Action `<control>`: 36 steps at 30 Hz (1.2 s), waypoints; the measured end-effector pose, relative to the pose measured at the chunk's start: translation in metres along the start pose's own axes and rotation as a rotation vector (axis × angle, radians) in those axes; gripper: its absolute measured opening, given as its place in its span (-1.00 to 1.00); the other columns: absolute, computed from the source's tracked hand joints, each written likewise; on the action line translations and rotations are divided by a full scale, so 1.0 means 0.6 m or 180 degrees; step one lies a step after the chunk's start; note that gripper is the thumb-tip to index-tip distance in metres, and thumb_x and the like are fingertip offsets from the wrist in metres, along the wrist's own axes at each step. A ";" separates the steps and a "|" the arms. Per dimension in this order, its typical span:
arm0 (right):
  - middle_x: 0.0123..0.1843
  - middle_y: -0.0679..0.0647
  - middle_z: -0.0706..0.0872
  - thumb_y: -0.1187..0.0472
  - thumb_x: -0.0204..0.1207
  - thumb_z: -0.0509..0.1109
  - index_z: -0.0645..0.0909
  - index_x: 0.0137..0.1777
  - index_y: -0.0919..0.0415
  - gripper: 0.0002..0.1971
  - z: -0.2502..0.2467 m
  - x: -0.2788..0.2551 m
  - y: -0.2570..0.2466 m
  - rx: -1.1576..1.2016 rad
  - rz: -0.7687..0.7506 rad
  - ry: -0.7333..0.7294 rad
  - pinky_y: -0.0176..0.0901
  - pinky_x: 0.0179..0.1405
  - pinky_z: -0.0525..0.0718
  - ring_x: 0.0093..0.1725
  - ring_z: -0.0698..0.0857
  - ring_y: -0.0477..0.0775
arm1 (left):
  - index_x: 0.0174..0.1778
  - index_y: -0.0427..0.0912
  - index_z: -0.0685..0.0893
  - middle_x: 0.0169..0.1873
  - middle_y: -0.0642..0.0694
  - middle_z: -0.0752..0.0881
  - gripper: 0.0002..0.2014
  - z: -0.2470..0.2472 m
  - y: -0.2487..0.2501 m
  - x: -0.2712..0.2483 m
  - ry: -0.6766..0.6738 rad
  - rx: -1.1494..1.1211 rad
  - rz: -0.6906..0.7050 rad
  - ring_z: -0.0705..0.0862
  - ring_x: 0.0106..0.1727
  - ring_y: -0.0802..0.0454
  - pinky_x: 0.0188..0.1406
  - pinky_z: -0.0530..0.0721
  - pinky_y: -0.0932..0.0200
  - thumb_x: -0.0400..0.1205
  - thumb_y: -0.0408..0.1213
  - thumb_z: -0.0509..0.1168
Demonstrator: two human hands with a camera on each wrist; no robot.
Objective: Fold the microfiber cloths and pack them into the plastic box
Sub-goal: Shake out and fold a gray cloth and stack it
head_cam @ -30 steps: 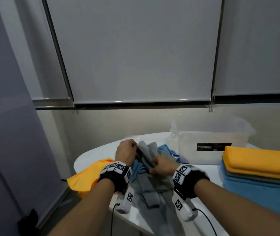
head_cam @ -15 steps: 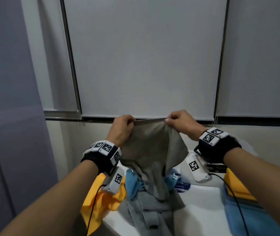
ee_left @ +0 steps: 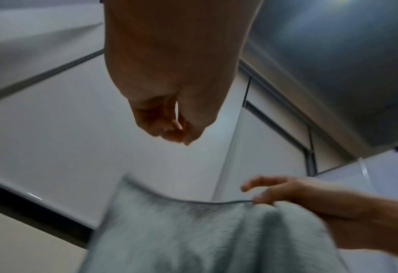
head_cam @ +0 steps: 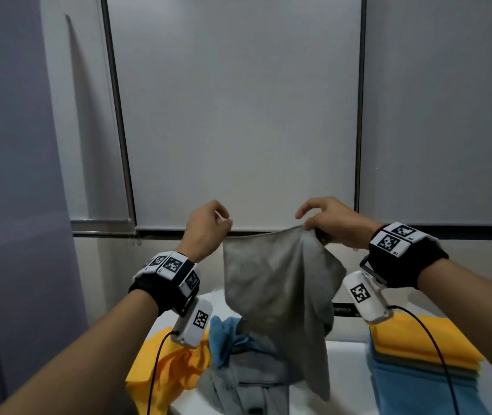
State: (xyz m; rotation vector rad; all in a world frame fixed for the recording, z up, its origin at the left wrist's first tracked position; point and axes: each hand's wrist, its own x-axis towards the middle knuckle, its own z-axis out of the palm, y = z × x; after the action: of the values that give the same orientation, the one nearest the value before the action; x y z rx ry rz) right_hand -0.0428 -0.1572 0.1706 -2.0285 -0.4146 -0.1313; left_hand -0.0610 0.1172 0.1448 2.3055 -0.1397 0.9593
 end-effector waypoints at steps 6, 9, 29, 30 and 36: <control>-0.11 0.41 0.75 0.52 0.61 0.27 0.66 0.06 0.56 -0.84 0.030 -0.030 -0.041 0.1063 0.0076 -0.0954 -0.03 -0.07 0.86 -0.11 0.81 0.26 | 0.16 -0.20 0.69 -0.05 -0.14 0.82 -0.44 0.025 0.114 -0.056 -0.1592 -0.1391 -0.0399 0.83 -0.06 -0.04 -0.25 0.74 0.10 0.58 0.27 0.36; -0.03 0.43 0.79 0.58 0.56 0.30 0.64 0.19 0.53 -0.76 0.028 -0.036 -0.042 0.0517 -0.0154 -0.0751 -0.07 -0.09 0.85 -0.10 0.82 0.22 | 0.25 -0.06 0.63 0.01 -0.02 0.78 -0.42 0.031 0.114 -0.053 -0.1459 -0.0702 -0.0189 0.76 0.03 0.06 -0.12 0.72 0.16 0.43 0.20 0.55; -0.10 0.31 0.82 0.30 0.52 0.55 0.74 0.00 0.47 -0.80 -0.028 -0.047 0.017 -0.0699 -0.0469 -0.1178 -0.06 -0.05 0.75 -0.15 0.76 0.06 | -0.04 -0.14 0.73 -0.20 -0.14 0.71 -0.93 -0.086 0.047 -0.016 -0.0465 -0.1952 -0.0701 0.67 -0.26 -0.07 -0.25 0.76 -0.02 0.72 -0.28 0.35; -0.13 0.29 0.82 0.28 0.53 0.55 0.76 -0.04 0.44 -0.83 -0.029 -0.045 0.030 -0.1005 -0.0436 -0.1186 -0.07 -0.07 0.74 -0.15 0.75 0.05 | -0.03 -0.12 0.71 -0.23 -0.11 0.71 -0.94 -0.082 0.041 -0.017 -0.0399 -0.2007 -0.0768 0.66 -0.30 -0.05 -0.30 0.74 0.02 0.72 -0.28 0.34; -0.32 0.10 0.71 0.24 0.61 0.48 0.76 -0.16 0.39 -0.80 -0.076 -0.043 0.086 -0.0835 -0.0180 -0.0598 -0.25 -0.33 0.65 -0.30 0.66 -0.07 | -0.09 -0.20 0.69 -0.23 -0.15 0.71 -0.94 -0.052 -0.014 -0.017 -0.0023 -0.1897 -0.0878 0.67 -0.32 -0.01 -0.38 0.68 0.12 0.68 -0.32 0.41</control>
State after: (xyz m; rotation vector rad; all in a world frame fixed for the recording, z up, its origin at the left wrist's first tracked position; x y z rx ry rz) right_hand -0.0457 -0.2248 0.1421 -2.2977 -0.5988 -0.0303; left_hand -0.0846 0.1406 0.1505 1.7237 -0.0909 0.6559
